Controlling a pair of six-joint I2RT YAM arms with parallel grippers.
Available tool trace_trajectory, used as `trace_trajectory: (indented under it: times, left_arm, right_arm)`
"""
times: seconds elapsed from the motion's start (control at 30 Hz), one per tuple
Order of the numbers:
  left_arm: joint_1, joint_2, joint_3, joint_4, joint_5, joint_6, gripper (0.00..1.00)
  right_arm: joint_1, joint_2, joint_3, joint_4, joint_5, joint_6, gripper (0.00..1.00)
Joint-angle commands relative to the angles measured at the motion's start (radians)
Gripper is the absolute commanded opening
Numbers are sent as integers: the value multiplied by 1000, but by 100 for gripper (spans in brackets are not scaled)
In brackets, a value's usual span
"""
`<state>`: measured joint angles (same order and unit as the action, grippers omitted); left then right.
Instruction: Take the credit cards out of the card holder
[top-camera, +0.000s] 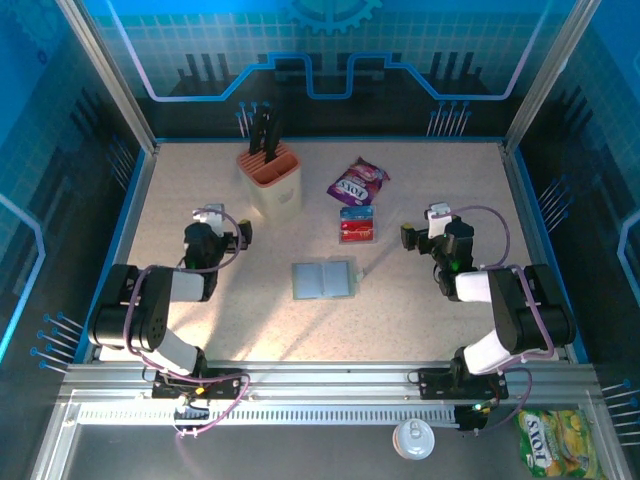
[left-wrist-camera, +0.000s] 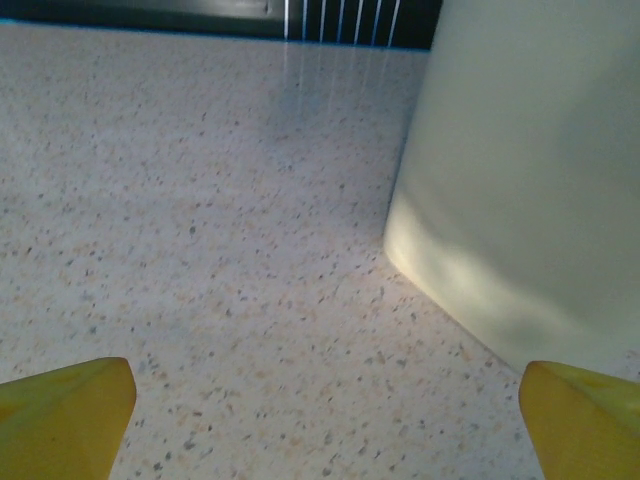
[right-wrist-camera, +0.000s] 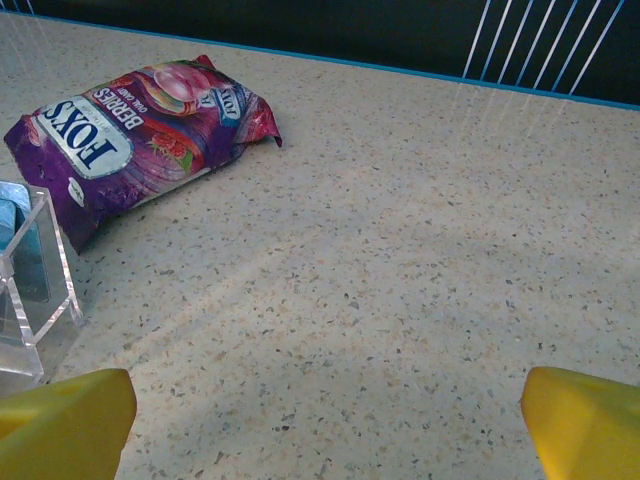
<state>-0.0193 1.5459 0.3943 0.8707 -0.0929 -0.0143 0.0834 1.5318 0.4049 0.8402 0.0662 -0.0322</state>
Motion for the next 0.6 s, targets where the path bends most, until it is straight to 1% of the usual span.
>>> trace_trajectory:
  times: [0.0,0.3,0.57]
  left_arm:
    - [-16,7,-25,81,-36,37,99]
    - [-2,7,-12,56,-11,25,99]
    - [-2,7,-11,55,-10,24,99]
  right_arm:
    - [-14,7,-6,44,-11,12,100]
    - [-14,6,-7,50,-6,9,100]
    - [-13,7,-6,46,-9,11,100]
